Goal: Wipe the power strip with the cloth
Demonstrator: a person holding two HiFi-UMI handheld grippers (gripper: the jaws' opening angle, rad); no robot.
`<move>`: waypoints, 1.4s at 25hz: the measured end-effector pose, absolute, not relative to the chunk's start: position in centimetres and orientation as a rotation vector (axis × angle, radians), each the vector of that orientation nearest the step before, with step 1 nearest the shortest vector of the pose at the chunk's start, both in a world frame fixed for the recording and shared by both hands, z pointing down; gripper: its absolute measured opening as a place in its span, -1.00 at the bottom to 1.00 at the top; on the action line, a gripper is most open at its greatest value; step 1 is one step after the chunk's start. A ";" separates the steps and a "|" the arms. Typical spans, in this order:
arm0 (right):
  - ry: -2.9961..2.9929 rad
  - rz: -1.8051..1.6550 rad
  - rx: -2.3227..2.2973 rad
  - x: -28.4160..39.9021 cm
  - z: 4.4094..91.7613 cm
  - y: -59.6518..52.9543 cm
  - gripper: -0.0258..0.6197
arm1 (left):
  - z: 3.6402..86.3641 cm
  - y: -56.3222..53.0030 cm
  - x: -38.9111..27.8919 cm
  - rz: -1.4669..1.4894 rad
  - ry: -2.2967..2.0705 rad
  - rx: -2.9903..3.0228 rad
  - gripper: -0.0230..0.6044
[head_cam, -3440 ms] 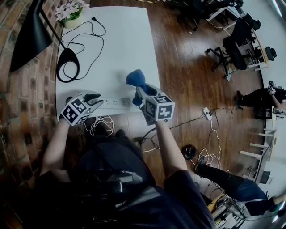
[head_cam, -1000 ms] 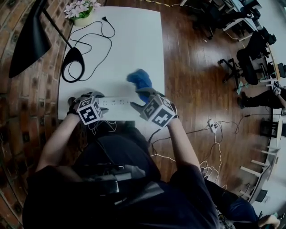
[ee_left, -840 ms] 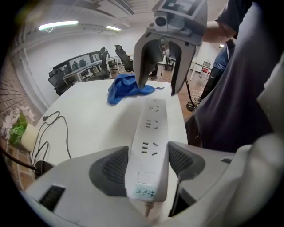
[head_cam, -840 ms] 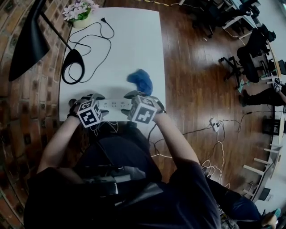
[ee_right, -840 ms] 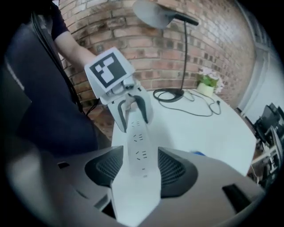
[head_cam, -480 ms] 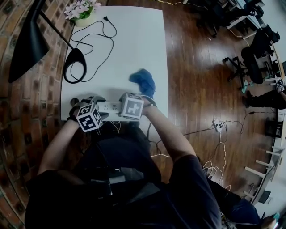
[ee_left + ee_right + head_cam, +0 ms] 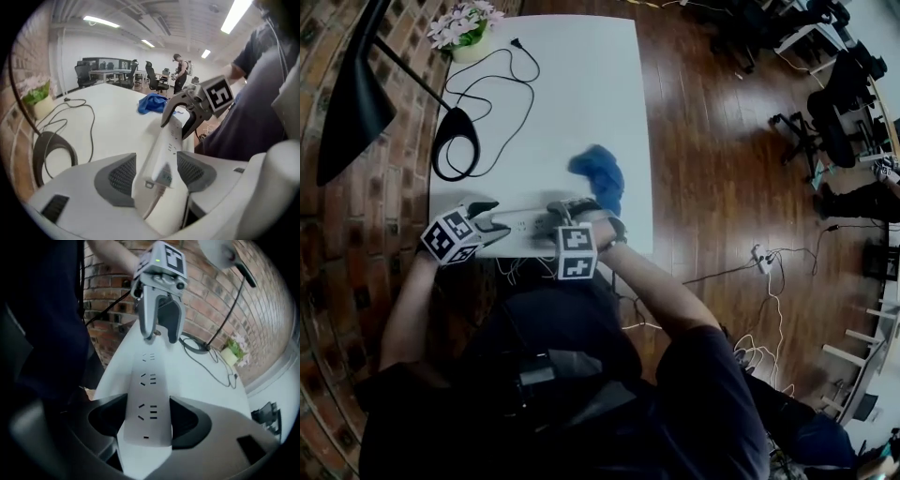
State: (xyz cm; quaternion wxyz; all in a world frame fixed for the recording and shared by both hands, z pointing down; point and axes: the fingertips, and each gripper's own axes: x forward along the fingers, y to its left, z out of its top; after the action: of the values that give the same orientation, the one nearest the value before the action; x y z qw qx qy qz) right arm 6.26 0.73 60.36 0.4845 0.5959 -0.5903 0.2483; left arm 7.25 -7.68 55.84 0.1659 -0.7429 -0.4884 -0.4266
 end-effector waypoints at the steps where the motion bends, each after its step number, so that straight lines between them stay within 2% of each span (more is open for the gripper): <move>1: -1.394 0.548 1.450 6.5 60.3 0.8 -0.06 | 56.0 -8.1 7.4 -1.252 -1.398 -2.124 -0.04; 6: -1.232 0.338 1.474 6.6 59.7 0.9 -0.06 | 57.8 -8.7 6.9 -1.370 -1.442 -2.043 -0.04; 12: -1.172 0.270 1.514 5.7 58.5 0.8 -0.07 | 58.8 -7.3 5.8 -1.396 -1.526 -1.984 -0.02; 13: -1.169 0.278 1.522 5.7 58.6 0.8 -0.07 | 58.9 -7.2 5.6 -1.397 -1.547 -1.971 -0.11; 16: -1.150 0.296 1.538 6.1 59.1 0.9 -0.06 | 58.9 -7.1 5.6 -1.375 -1.577 -1.947 -0.17; 27: -1.328 0.729 1.792 7.9 57.7 -0.4 0.01 | 57.4 -6.4 5.8 -0.956 -1.398 -1.848 -0.29; 30: -1.413 0.848 1.707 7.5 58.4 -1.2 0.00 | 57.5 -6.2 5.8 -0.858 -1.332 -1.809 -0.30; 31: -1.411 0.832 1.641 7.3 58.9 -1.1 -0.02 | 57.6 -6.0 5.7 -0.833 -1.310 -1.816 -0.30; 32: -1.393 0.789 1.582 7.2 59.4 -1.0 -0.16 | 57.7 -6.0 5.7 -0.809 -1.284 -1.828 -0.30; 35: -1.314 0.635 1.526 7.5 59.6 -0.9 -0.27 | 57.9 -6.2 6.0 -0.749 -1.186 -1.860 -0.30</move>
State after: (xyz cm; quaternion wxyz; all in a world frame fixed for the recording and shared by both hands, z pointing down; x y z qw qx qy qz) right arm 7.48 -0.88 59.64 0.4926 0.6289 -0.5416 0.2619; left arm 6.00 -6.15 57.91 0.3948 -0.7335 -0.4677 -0.2955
